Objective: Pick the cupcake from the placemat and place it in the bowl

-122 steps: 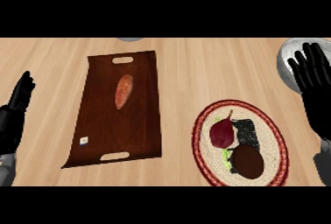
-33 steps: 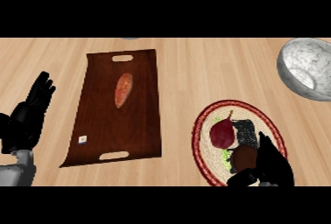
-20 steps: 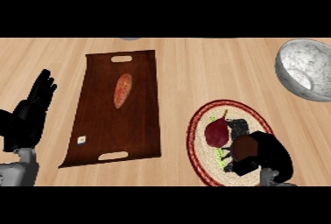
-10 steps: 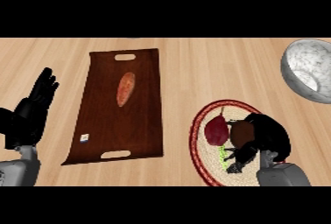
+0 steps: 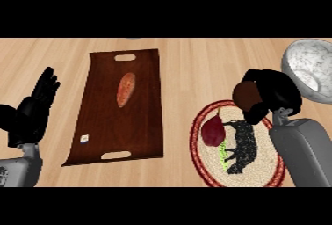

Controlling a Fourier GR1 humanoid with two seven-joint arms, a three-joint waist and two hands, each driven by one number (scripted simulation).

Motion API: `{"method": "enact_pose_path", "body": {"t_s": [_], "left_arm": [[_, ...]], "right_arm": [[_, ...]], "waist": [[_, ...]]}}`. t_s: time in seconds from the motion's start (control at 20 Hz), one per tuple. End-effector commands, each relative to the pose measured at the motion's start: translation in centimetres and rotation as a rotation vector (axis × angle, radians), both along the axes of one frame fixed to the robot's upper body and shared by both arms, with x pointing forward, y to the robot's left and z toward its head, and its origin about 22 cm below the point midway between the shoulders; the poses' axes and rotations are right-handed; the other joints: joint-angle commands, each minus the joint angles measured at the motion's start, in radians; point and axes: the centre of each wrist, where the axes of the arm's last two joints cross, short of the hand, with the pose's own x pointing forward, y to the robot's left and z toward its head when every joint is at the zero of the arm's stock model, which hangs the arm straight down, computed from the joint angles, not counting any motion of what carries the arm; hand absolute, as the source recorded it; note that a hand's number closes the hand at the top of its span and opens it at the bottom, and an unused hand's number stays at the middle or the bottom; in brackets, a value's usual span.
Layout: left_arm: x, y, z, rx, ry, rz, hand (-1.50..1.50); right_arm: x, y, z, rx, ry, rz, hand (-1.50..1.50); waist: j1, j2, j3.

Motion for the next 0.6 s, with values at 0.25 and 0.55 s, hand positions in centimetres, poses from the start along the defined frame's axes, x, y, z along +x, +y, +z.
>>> {"method": "enact_pose_path", "body": {"t_s": [0.25, 0.55], "left_arm": [[-1.0, 1.4, -0.1, 0.008, 0.005, 0.022, 0.0], [-0.7, 0.0, 0.6, 0.002, 0.001, -0.003, 0.0]], "right_arm": [[-0.7, -1.2, 11.0, 0.059, -0.476, -0.105, 1.5], [0.2, -5.7, 12.7, 0.134, -0.508, -0.187, 1.5]], "waist": [[-0.017, -0.008, 0.0], [-0.012, -0.003, 0.0]]}}
